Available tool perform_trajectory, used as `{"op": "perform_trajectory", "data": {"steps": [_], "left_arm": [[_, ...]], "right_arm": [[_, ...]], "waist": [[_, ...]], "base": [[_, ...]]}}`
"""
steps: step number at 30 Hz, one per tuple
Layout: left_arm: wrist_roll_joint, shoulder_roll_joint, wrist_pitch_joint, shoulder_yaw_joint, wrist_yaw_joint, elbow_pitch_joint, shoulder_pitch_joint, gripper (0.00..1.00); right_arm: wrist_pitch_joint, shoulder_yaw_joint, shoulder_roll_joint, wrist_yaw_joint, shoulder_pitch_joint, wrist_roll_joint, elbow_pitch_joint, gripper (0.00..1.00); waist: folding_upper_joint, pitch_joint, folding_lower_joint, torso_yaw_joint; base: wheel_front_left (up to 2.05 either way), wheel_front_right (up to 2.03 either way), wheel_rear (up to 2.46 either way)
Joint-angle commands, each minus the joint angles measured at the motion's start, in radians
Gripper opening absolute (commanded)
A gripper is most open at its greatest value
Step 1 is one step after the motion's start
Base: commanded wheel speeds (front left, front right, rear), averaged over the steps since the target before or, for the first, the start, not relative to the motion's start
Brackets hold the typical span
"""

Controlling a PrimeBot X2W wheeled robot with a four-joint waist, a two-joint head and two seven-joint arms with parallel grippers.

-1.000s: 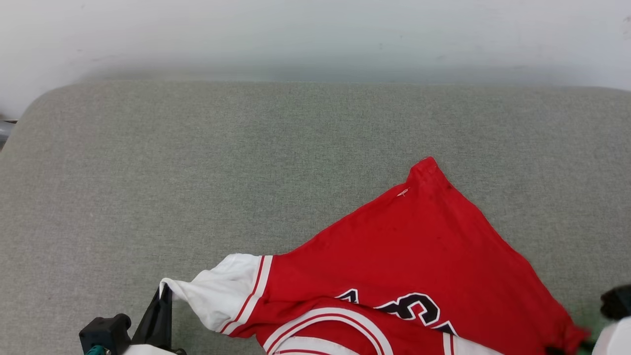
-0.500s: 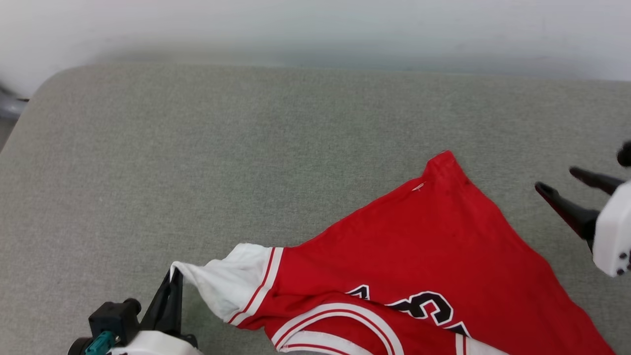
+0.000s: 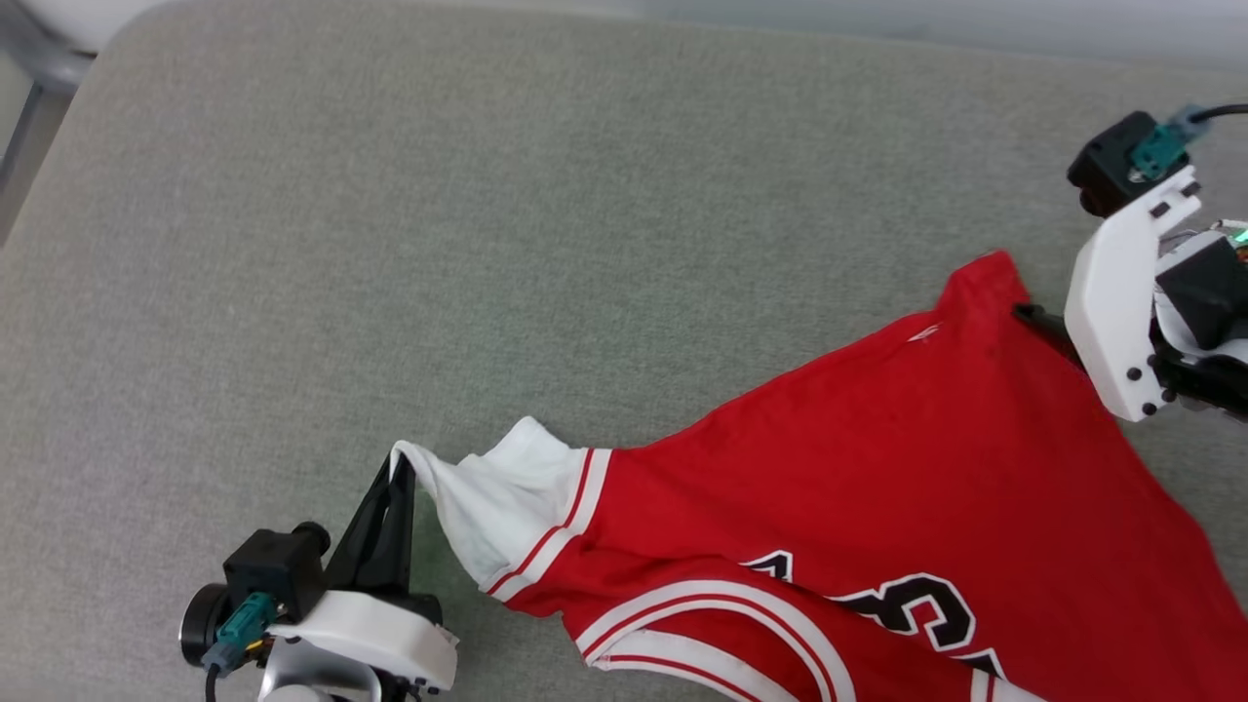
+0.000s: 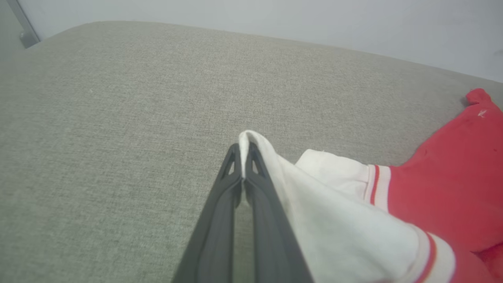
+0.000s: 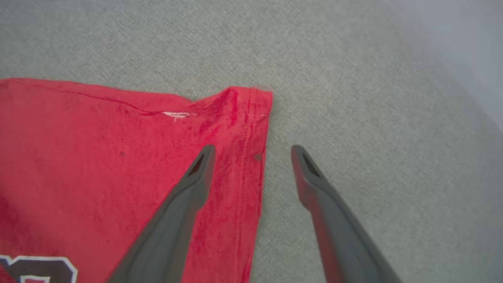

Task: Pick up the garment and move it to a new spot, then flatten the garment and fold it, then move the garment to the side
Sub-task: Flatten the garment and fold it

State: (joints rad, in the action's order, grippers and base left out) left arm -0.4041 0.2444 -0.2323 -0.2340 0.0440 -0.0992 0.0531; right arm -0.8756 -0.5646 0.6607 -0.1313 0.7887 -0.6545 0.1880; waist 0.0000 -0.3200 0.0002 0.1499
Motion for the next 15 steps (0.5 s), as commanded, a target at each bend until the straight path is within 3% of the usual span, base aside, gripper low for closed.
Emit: {"op": "perform_trajectory", "data": {"steps": [1,7,15], "left_arm": [[0.008,-0.005,-0.008,-0.006,-0.005,0.000,0.025,0.00],[0.014,-0.021,-0.017,-0.016,-0.008,-0.003,0.055,0.00],[0.020,-0.032,-0.024,-0.021,-0.009,-0.013,0.075,0.00]], "right_arm": [[-0.019,-0.032,-0.009,0.001,0.042,0.004,0.041,1.00],[-0.014,-0.148,-0.017,0.001,0.107,0.035,0.166,1.00],[0.032,-0.296,-0.016,0.001,0.068,-0.005,0.275,1.00]], "waist": [[0.0000,-0.041,-0.0002,0.032],[0.0000,-0.092,-0.0002,0.059],[0.0000,-0.121,-0.0002,0.064]], "base": [[0.00,0.00,0.00],[0.00,0.00,0.00],[0.00,0.00,0.00]]}}
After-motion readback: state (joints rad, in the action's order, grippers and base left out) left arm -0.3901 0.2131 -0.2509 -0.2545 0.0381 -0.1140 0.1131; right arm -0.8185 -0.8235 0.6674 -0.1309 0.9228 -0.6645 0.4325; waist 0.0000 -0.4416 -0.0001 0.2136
